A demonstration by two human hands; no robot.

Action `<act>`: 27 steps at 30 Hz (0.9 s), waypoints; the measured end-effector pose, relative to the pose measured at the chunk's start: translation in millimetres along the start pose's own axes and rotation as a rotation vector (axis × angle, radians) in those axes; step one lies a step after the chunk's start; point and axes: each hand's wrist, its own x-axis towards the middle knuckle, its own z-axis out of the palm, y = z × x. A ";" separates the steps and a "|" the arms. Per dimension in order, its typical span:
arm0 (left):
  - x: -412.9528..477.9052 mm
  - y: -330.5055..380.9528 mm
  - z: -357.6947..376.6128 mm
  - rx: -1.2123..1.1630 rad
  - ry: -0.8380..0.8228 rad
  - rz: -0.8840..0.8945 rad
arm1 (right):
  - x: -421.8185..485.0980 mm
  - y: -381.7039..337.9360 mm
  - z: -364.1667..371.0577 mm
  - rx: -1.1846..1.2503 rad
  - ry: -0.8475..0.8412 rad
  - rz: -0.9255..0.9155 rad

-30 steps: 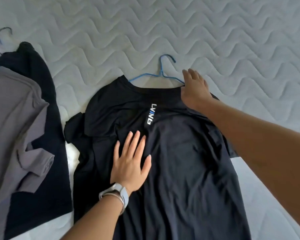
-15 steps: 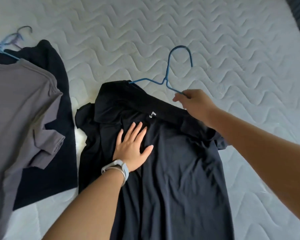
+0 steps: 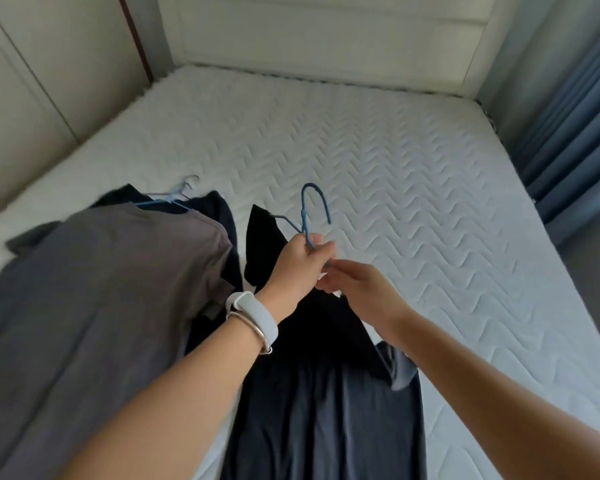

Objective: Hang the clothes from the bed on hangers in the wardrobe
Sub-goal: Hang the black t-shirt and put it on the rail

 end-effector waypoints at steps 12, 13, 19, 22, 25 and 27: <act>-223.4 196.5 -117.3 0.610 0.159 0.145 | -123.5 -168.8 -6.5 -0.503 0.157 -0.530; -243.4 211.1 -124.6 0.654 0.191 0.164 | -131.4 -180.8 -1.8 -0.528 0.168 -0.595; -358.9 262.1 -151.6 0.824 0.464 0.339 | -181.3 -252.3 29.8 -0.655 0.070 -0.902; -412.6 268.2 -172.6 0.806 0.587 0.356 | -211.5 -277.0 53.3 -0.646 -0.085 -0.960; -463.0 269.5 -196.8 0.823 0.702 0.367 | -240.0 -300.6 86.6 -0.543 -0.197 -1.002; -496.9 271.3 -212.1 0.854 0.745 0.371 | -258.6 -316.4 114.5 -0.480 -0.269 -1.015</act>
